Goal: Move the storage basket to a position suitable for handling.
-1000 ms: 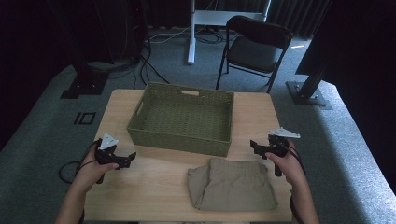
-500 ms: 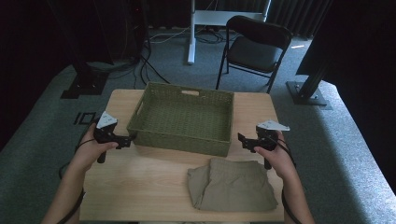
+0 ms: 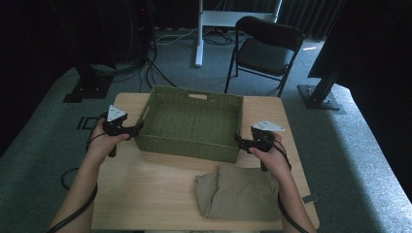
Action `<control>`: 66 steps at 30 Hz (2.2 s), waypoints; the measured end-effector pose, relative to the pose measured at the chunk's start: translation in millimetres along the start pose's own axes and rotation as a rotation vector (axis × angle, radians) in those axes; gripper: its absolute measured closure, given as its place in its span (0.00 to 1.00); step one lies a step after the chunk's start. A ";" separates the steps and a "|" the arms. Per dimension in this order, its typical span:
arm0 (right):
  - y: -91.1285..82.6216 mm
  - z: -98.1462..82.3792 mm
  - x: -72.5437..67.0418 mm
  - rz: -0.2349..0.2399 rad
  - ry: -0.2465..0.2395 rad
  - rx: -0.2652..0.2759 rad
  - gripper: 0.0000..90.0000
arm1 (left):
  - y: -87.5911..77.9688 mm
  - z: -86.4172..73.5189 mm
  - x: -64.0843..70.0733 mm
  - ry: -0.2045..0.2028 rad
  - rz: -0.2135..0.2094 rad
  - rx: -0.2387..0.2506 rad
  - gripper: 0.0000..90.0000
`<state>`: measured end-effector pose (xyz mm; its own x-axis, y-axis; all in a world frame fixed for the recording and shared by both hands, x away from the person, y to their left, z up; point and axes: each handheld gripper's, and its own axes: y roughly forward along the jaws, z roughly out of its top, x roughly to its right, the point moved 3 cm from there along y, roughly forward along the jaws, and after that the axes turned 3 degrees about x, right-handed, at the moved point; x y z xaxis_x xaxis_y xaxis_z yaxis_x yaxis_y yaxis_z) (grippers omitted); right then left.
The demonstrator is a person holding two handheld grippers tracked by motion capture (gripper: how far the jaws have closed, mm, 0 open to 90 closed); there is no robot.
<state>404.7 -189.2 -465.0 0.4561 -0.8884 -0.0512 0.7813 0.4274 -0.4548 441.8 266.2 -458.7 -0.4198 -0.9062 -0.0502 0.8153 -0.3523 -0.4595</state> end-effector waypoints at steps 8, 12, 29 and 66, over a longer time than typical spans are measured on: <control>10.8 -7.7 -10.8 0.002 -0.029 -0.040 0.43 | 15.7 -6.5 0.8 0.001 0.037 -0.017 0.61; 11.4 -11.8 -13.9 -0.018 -0.064 -0.068 0.54 | 17.7 -14.0 1.7 -0.012 0.043 -0.084 0.67; 12.0 -11.8 -19.2 -0.080 0.016 -0.104 0.69 | 13.4 -26.1 9.4 -0.106 0.073 -0.071 0.90; 36.3 16.4 -16.9 -0.102 0.056 -0.059 0.54 | -1.9 -19.3 -4.7 -0.187 0.087 0.013 0.44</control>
<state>432.4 -155.9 -466.1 0.3497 -0.9355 -0.0510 0.7955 0.3252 -0.5112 434.5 275.7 -474.8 -0.2672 -0.9606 0.0769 0.8511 -0.2726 -0.4487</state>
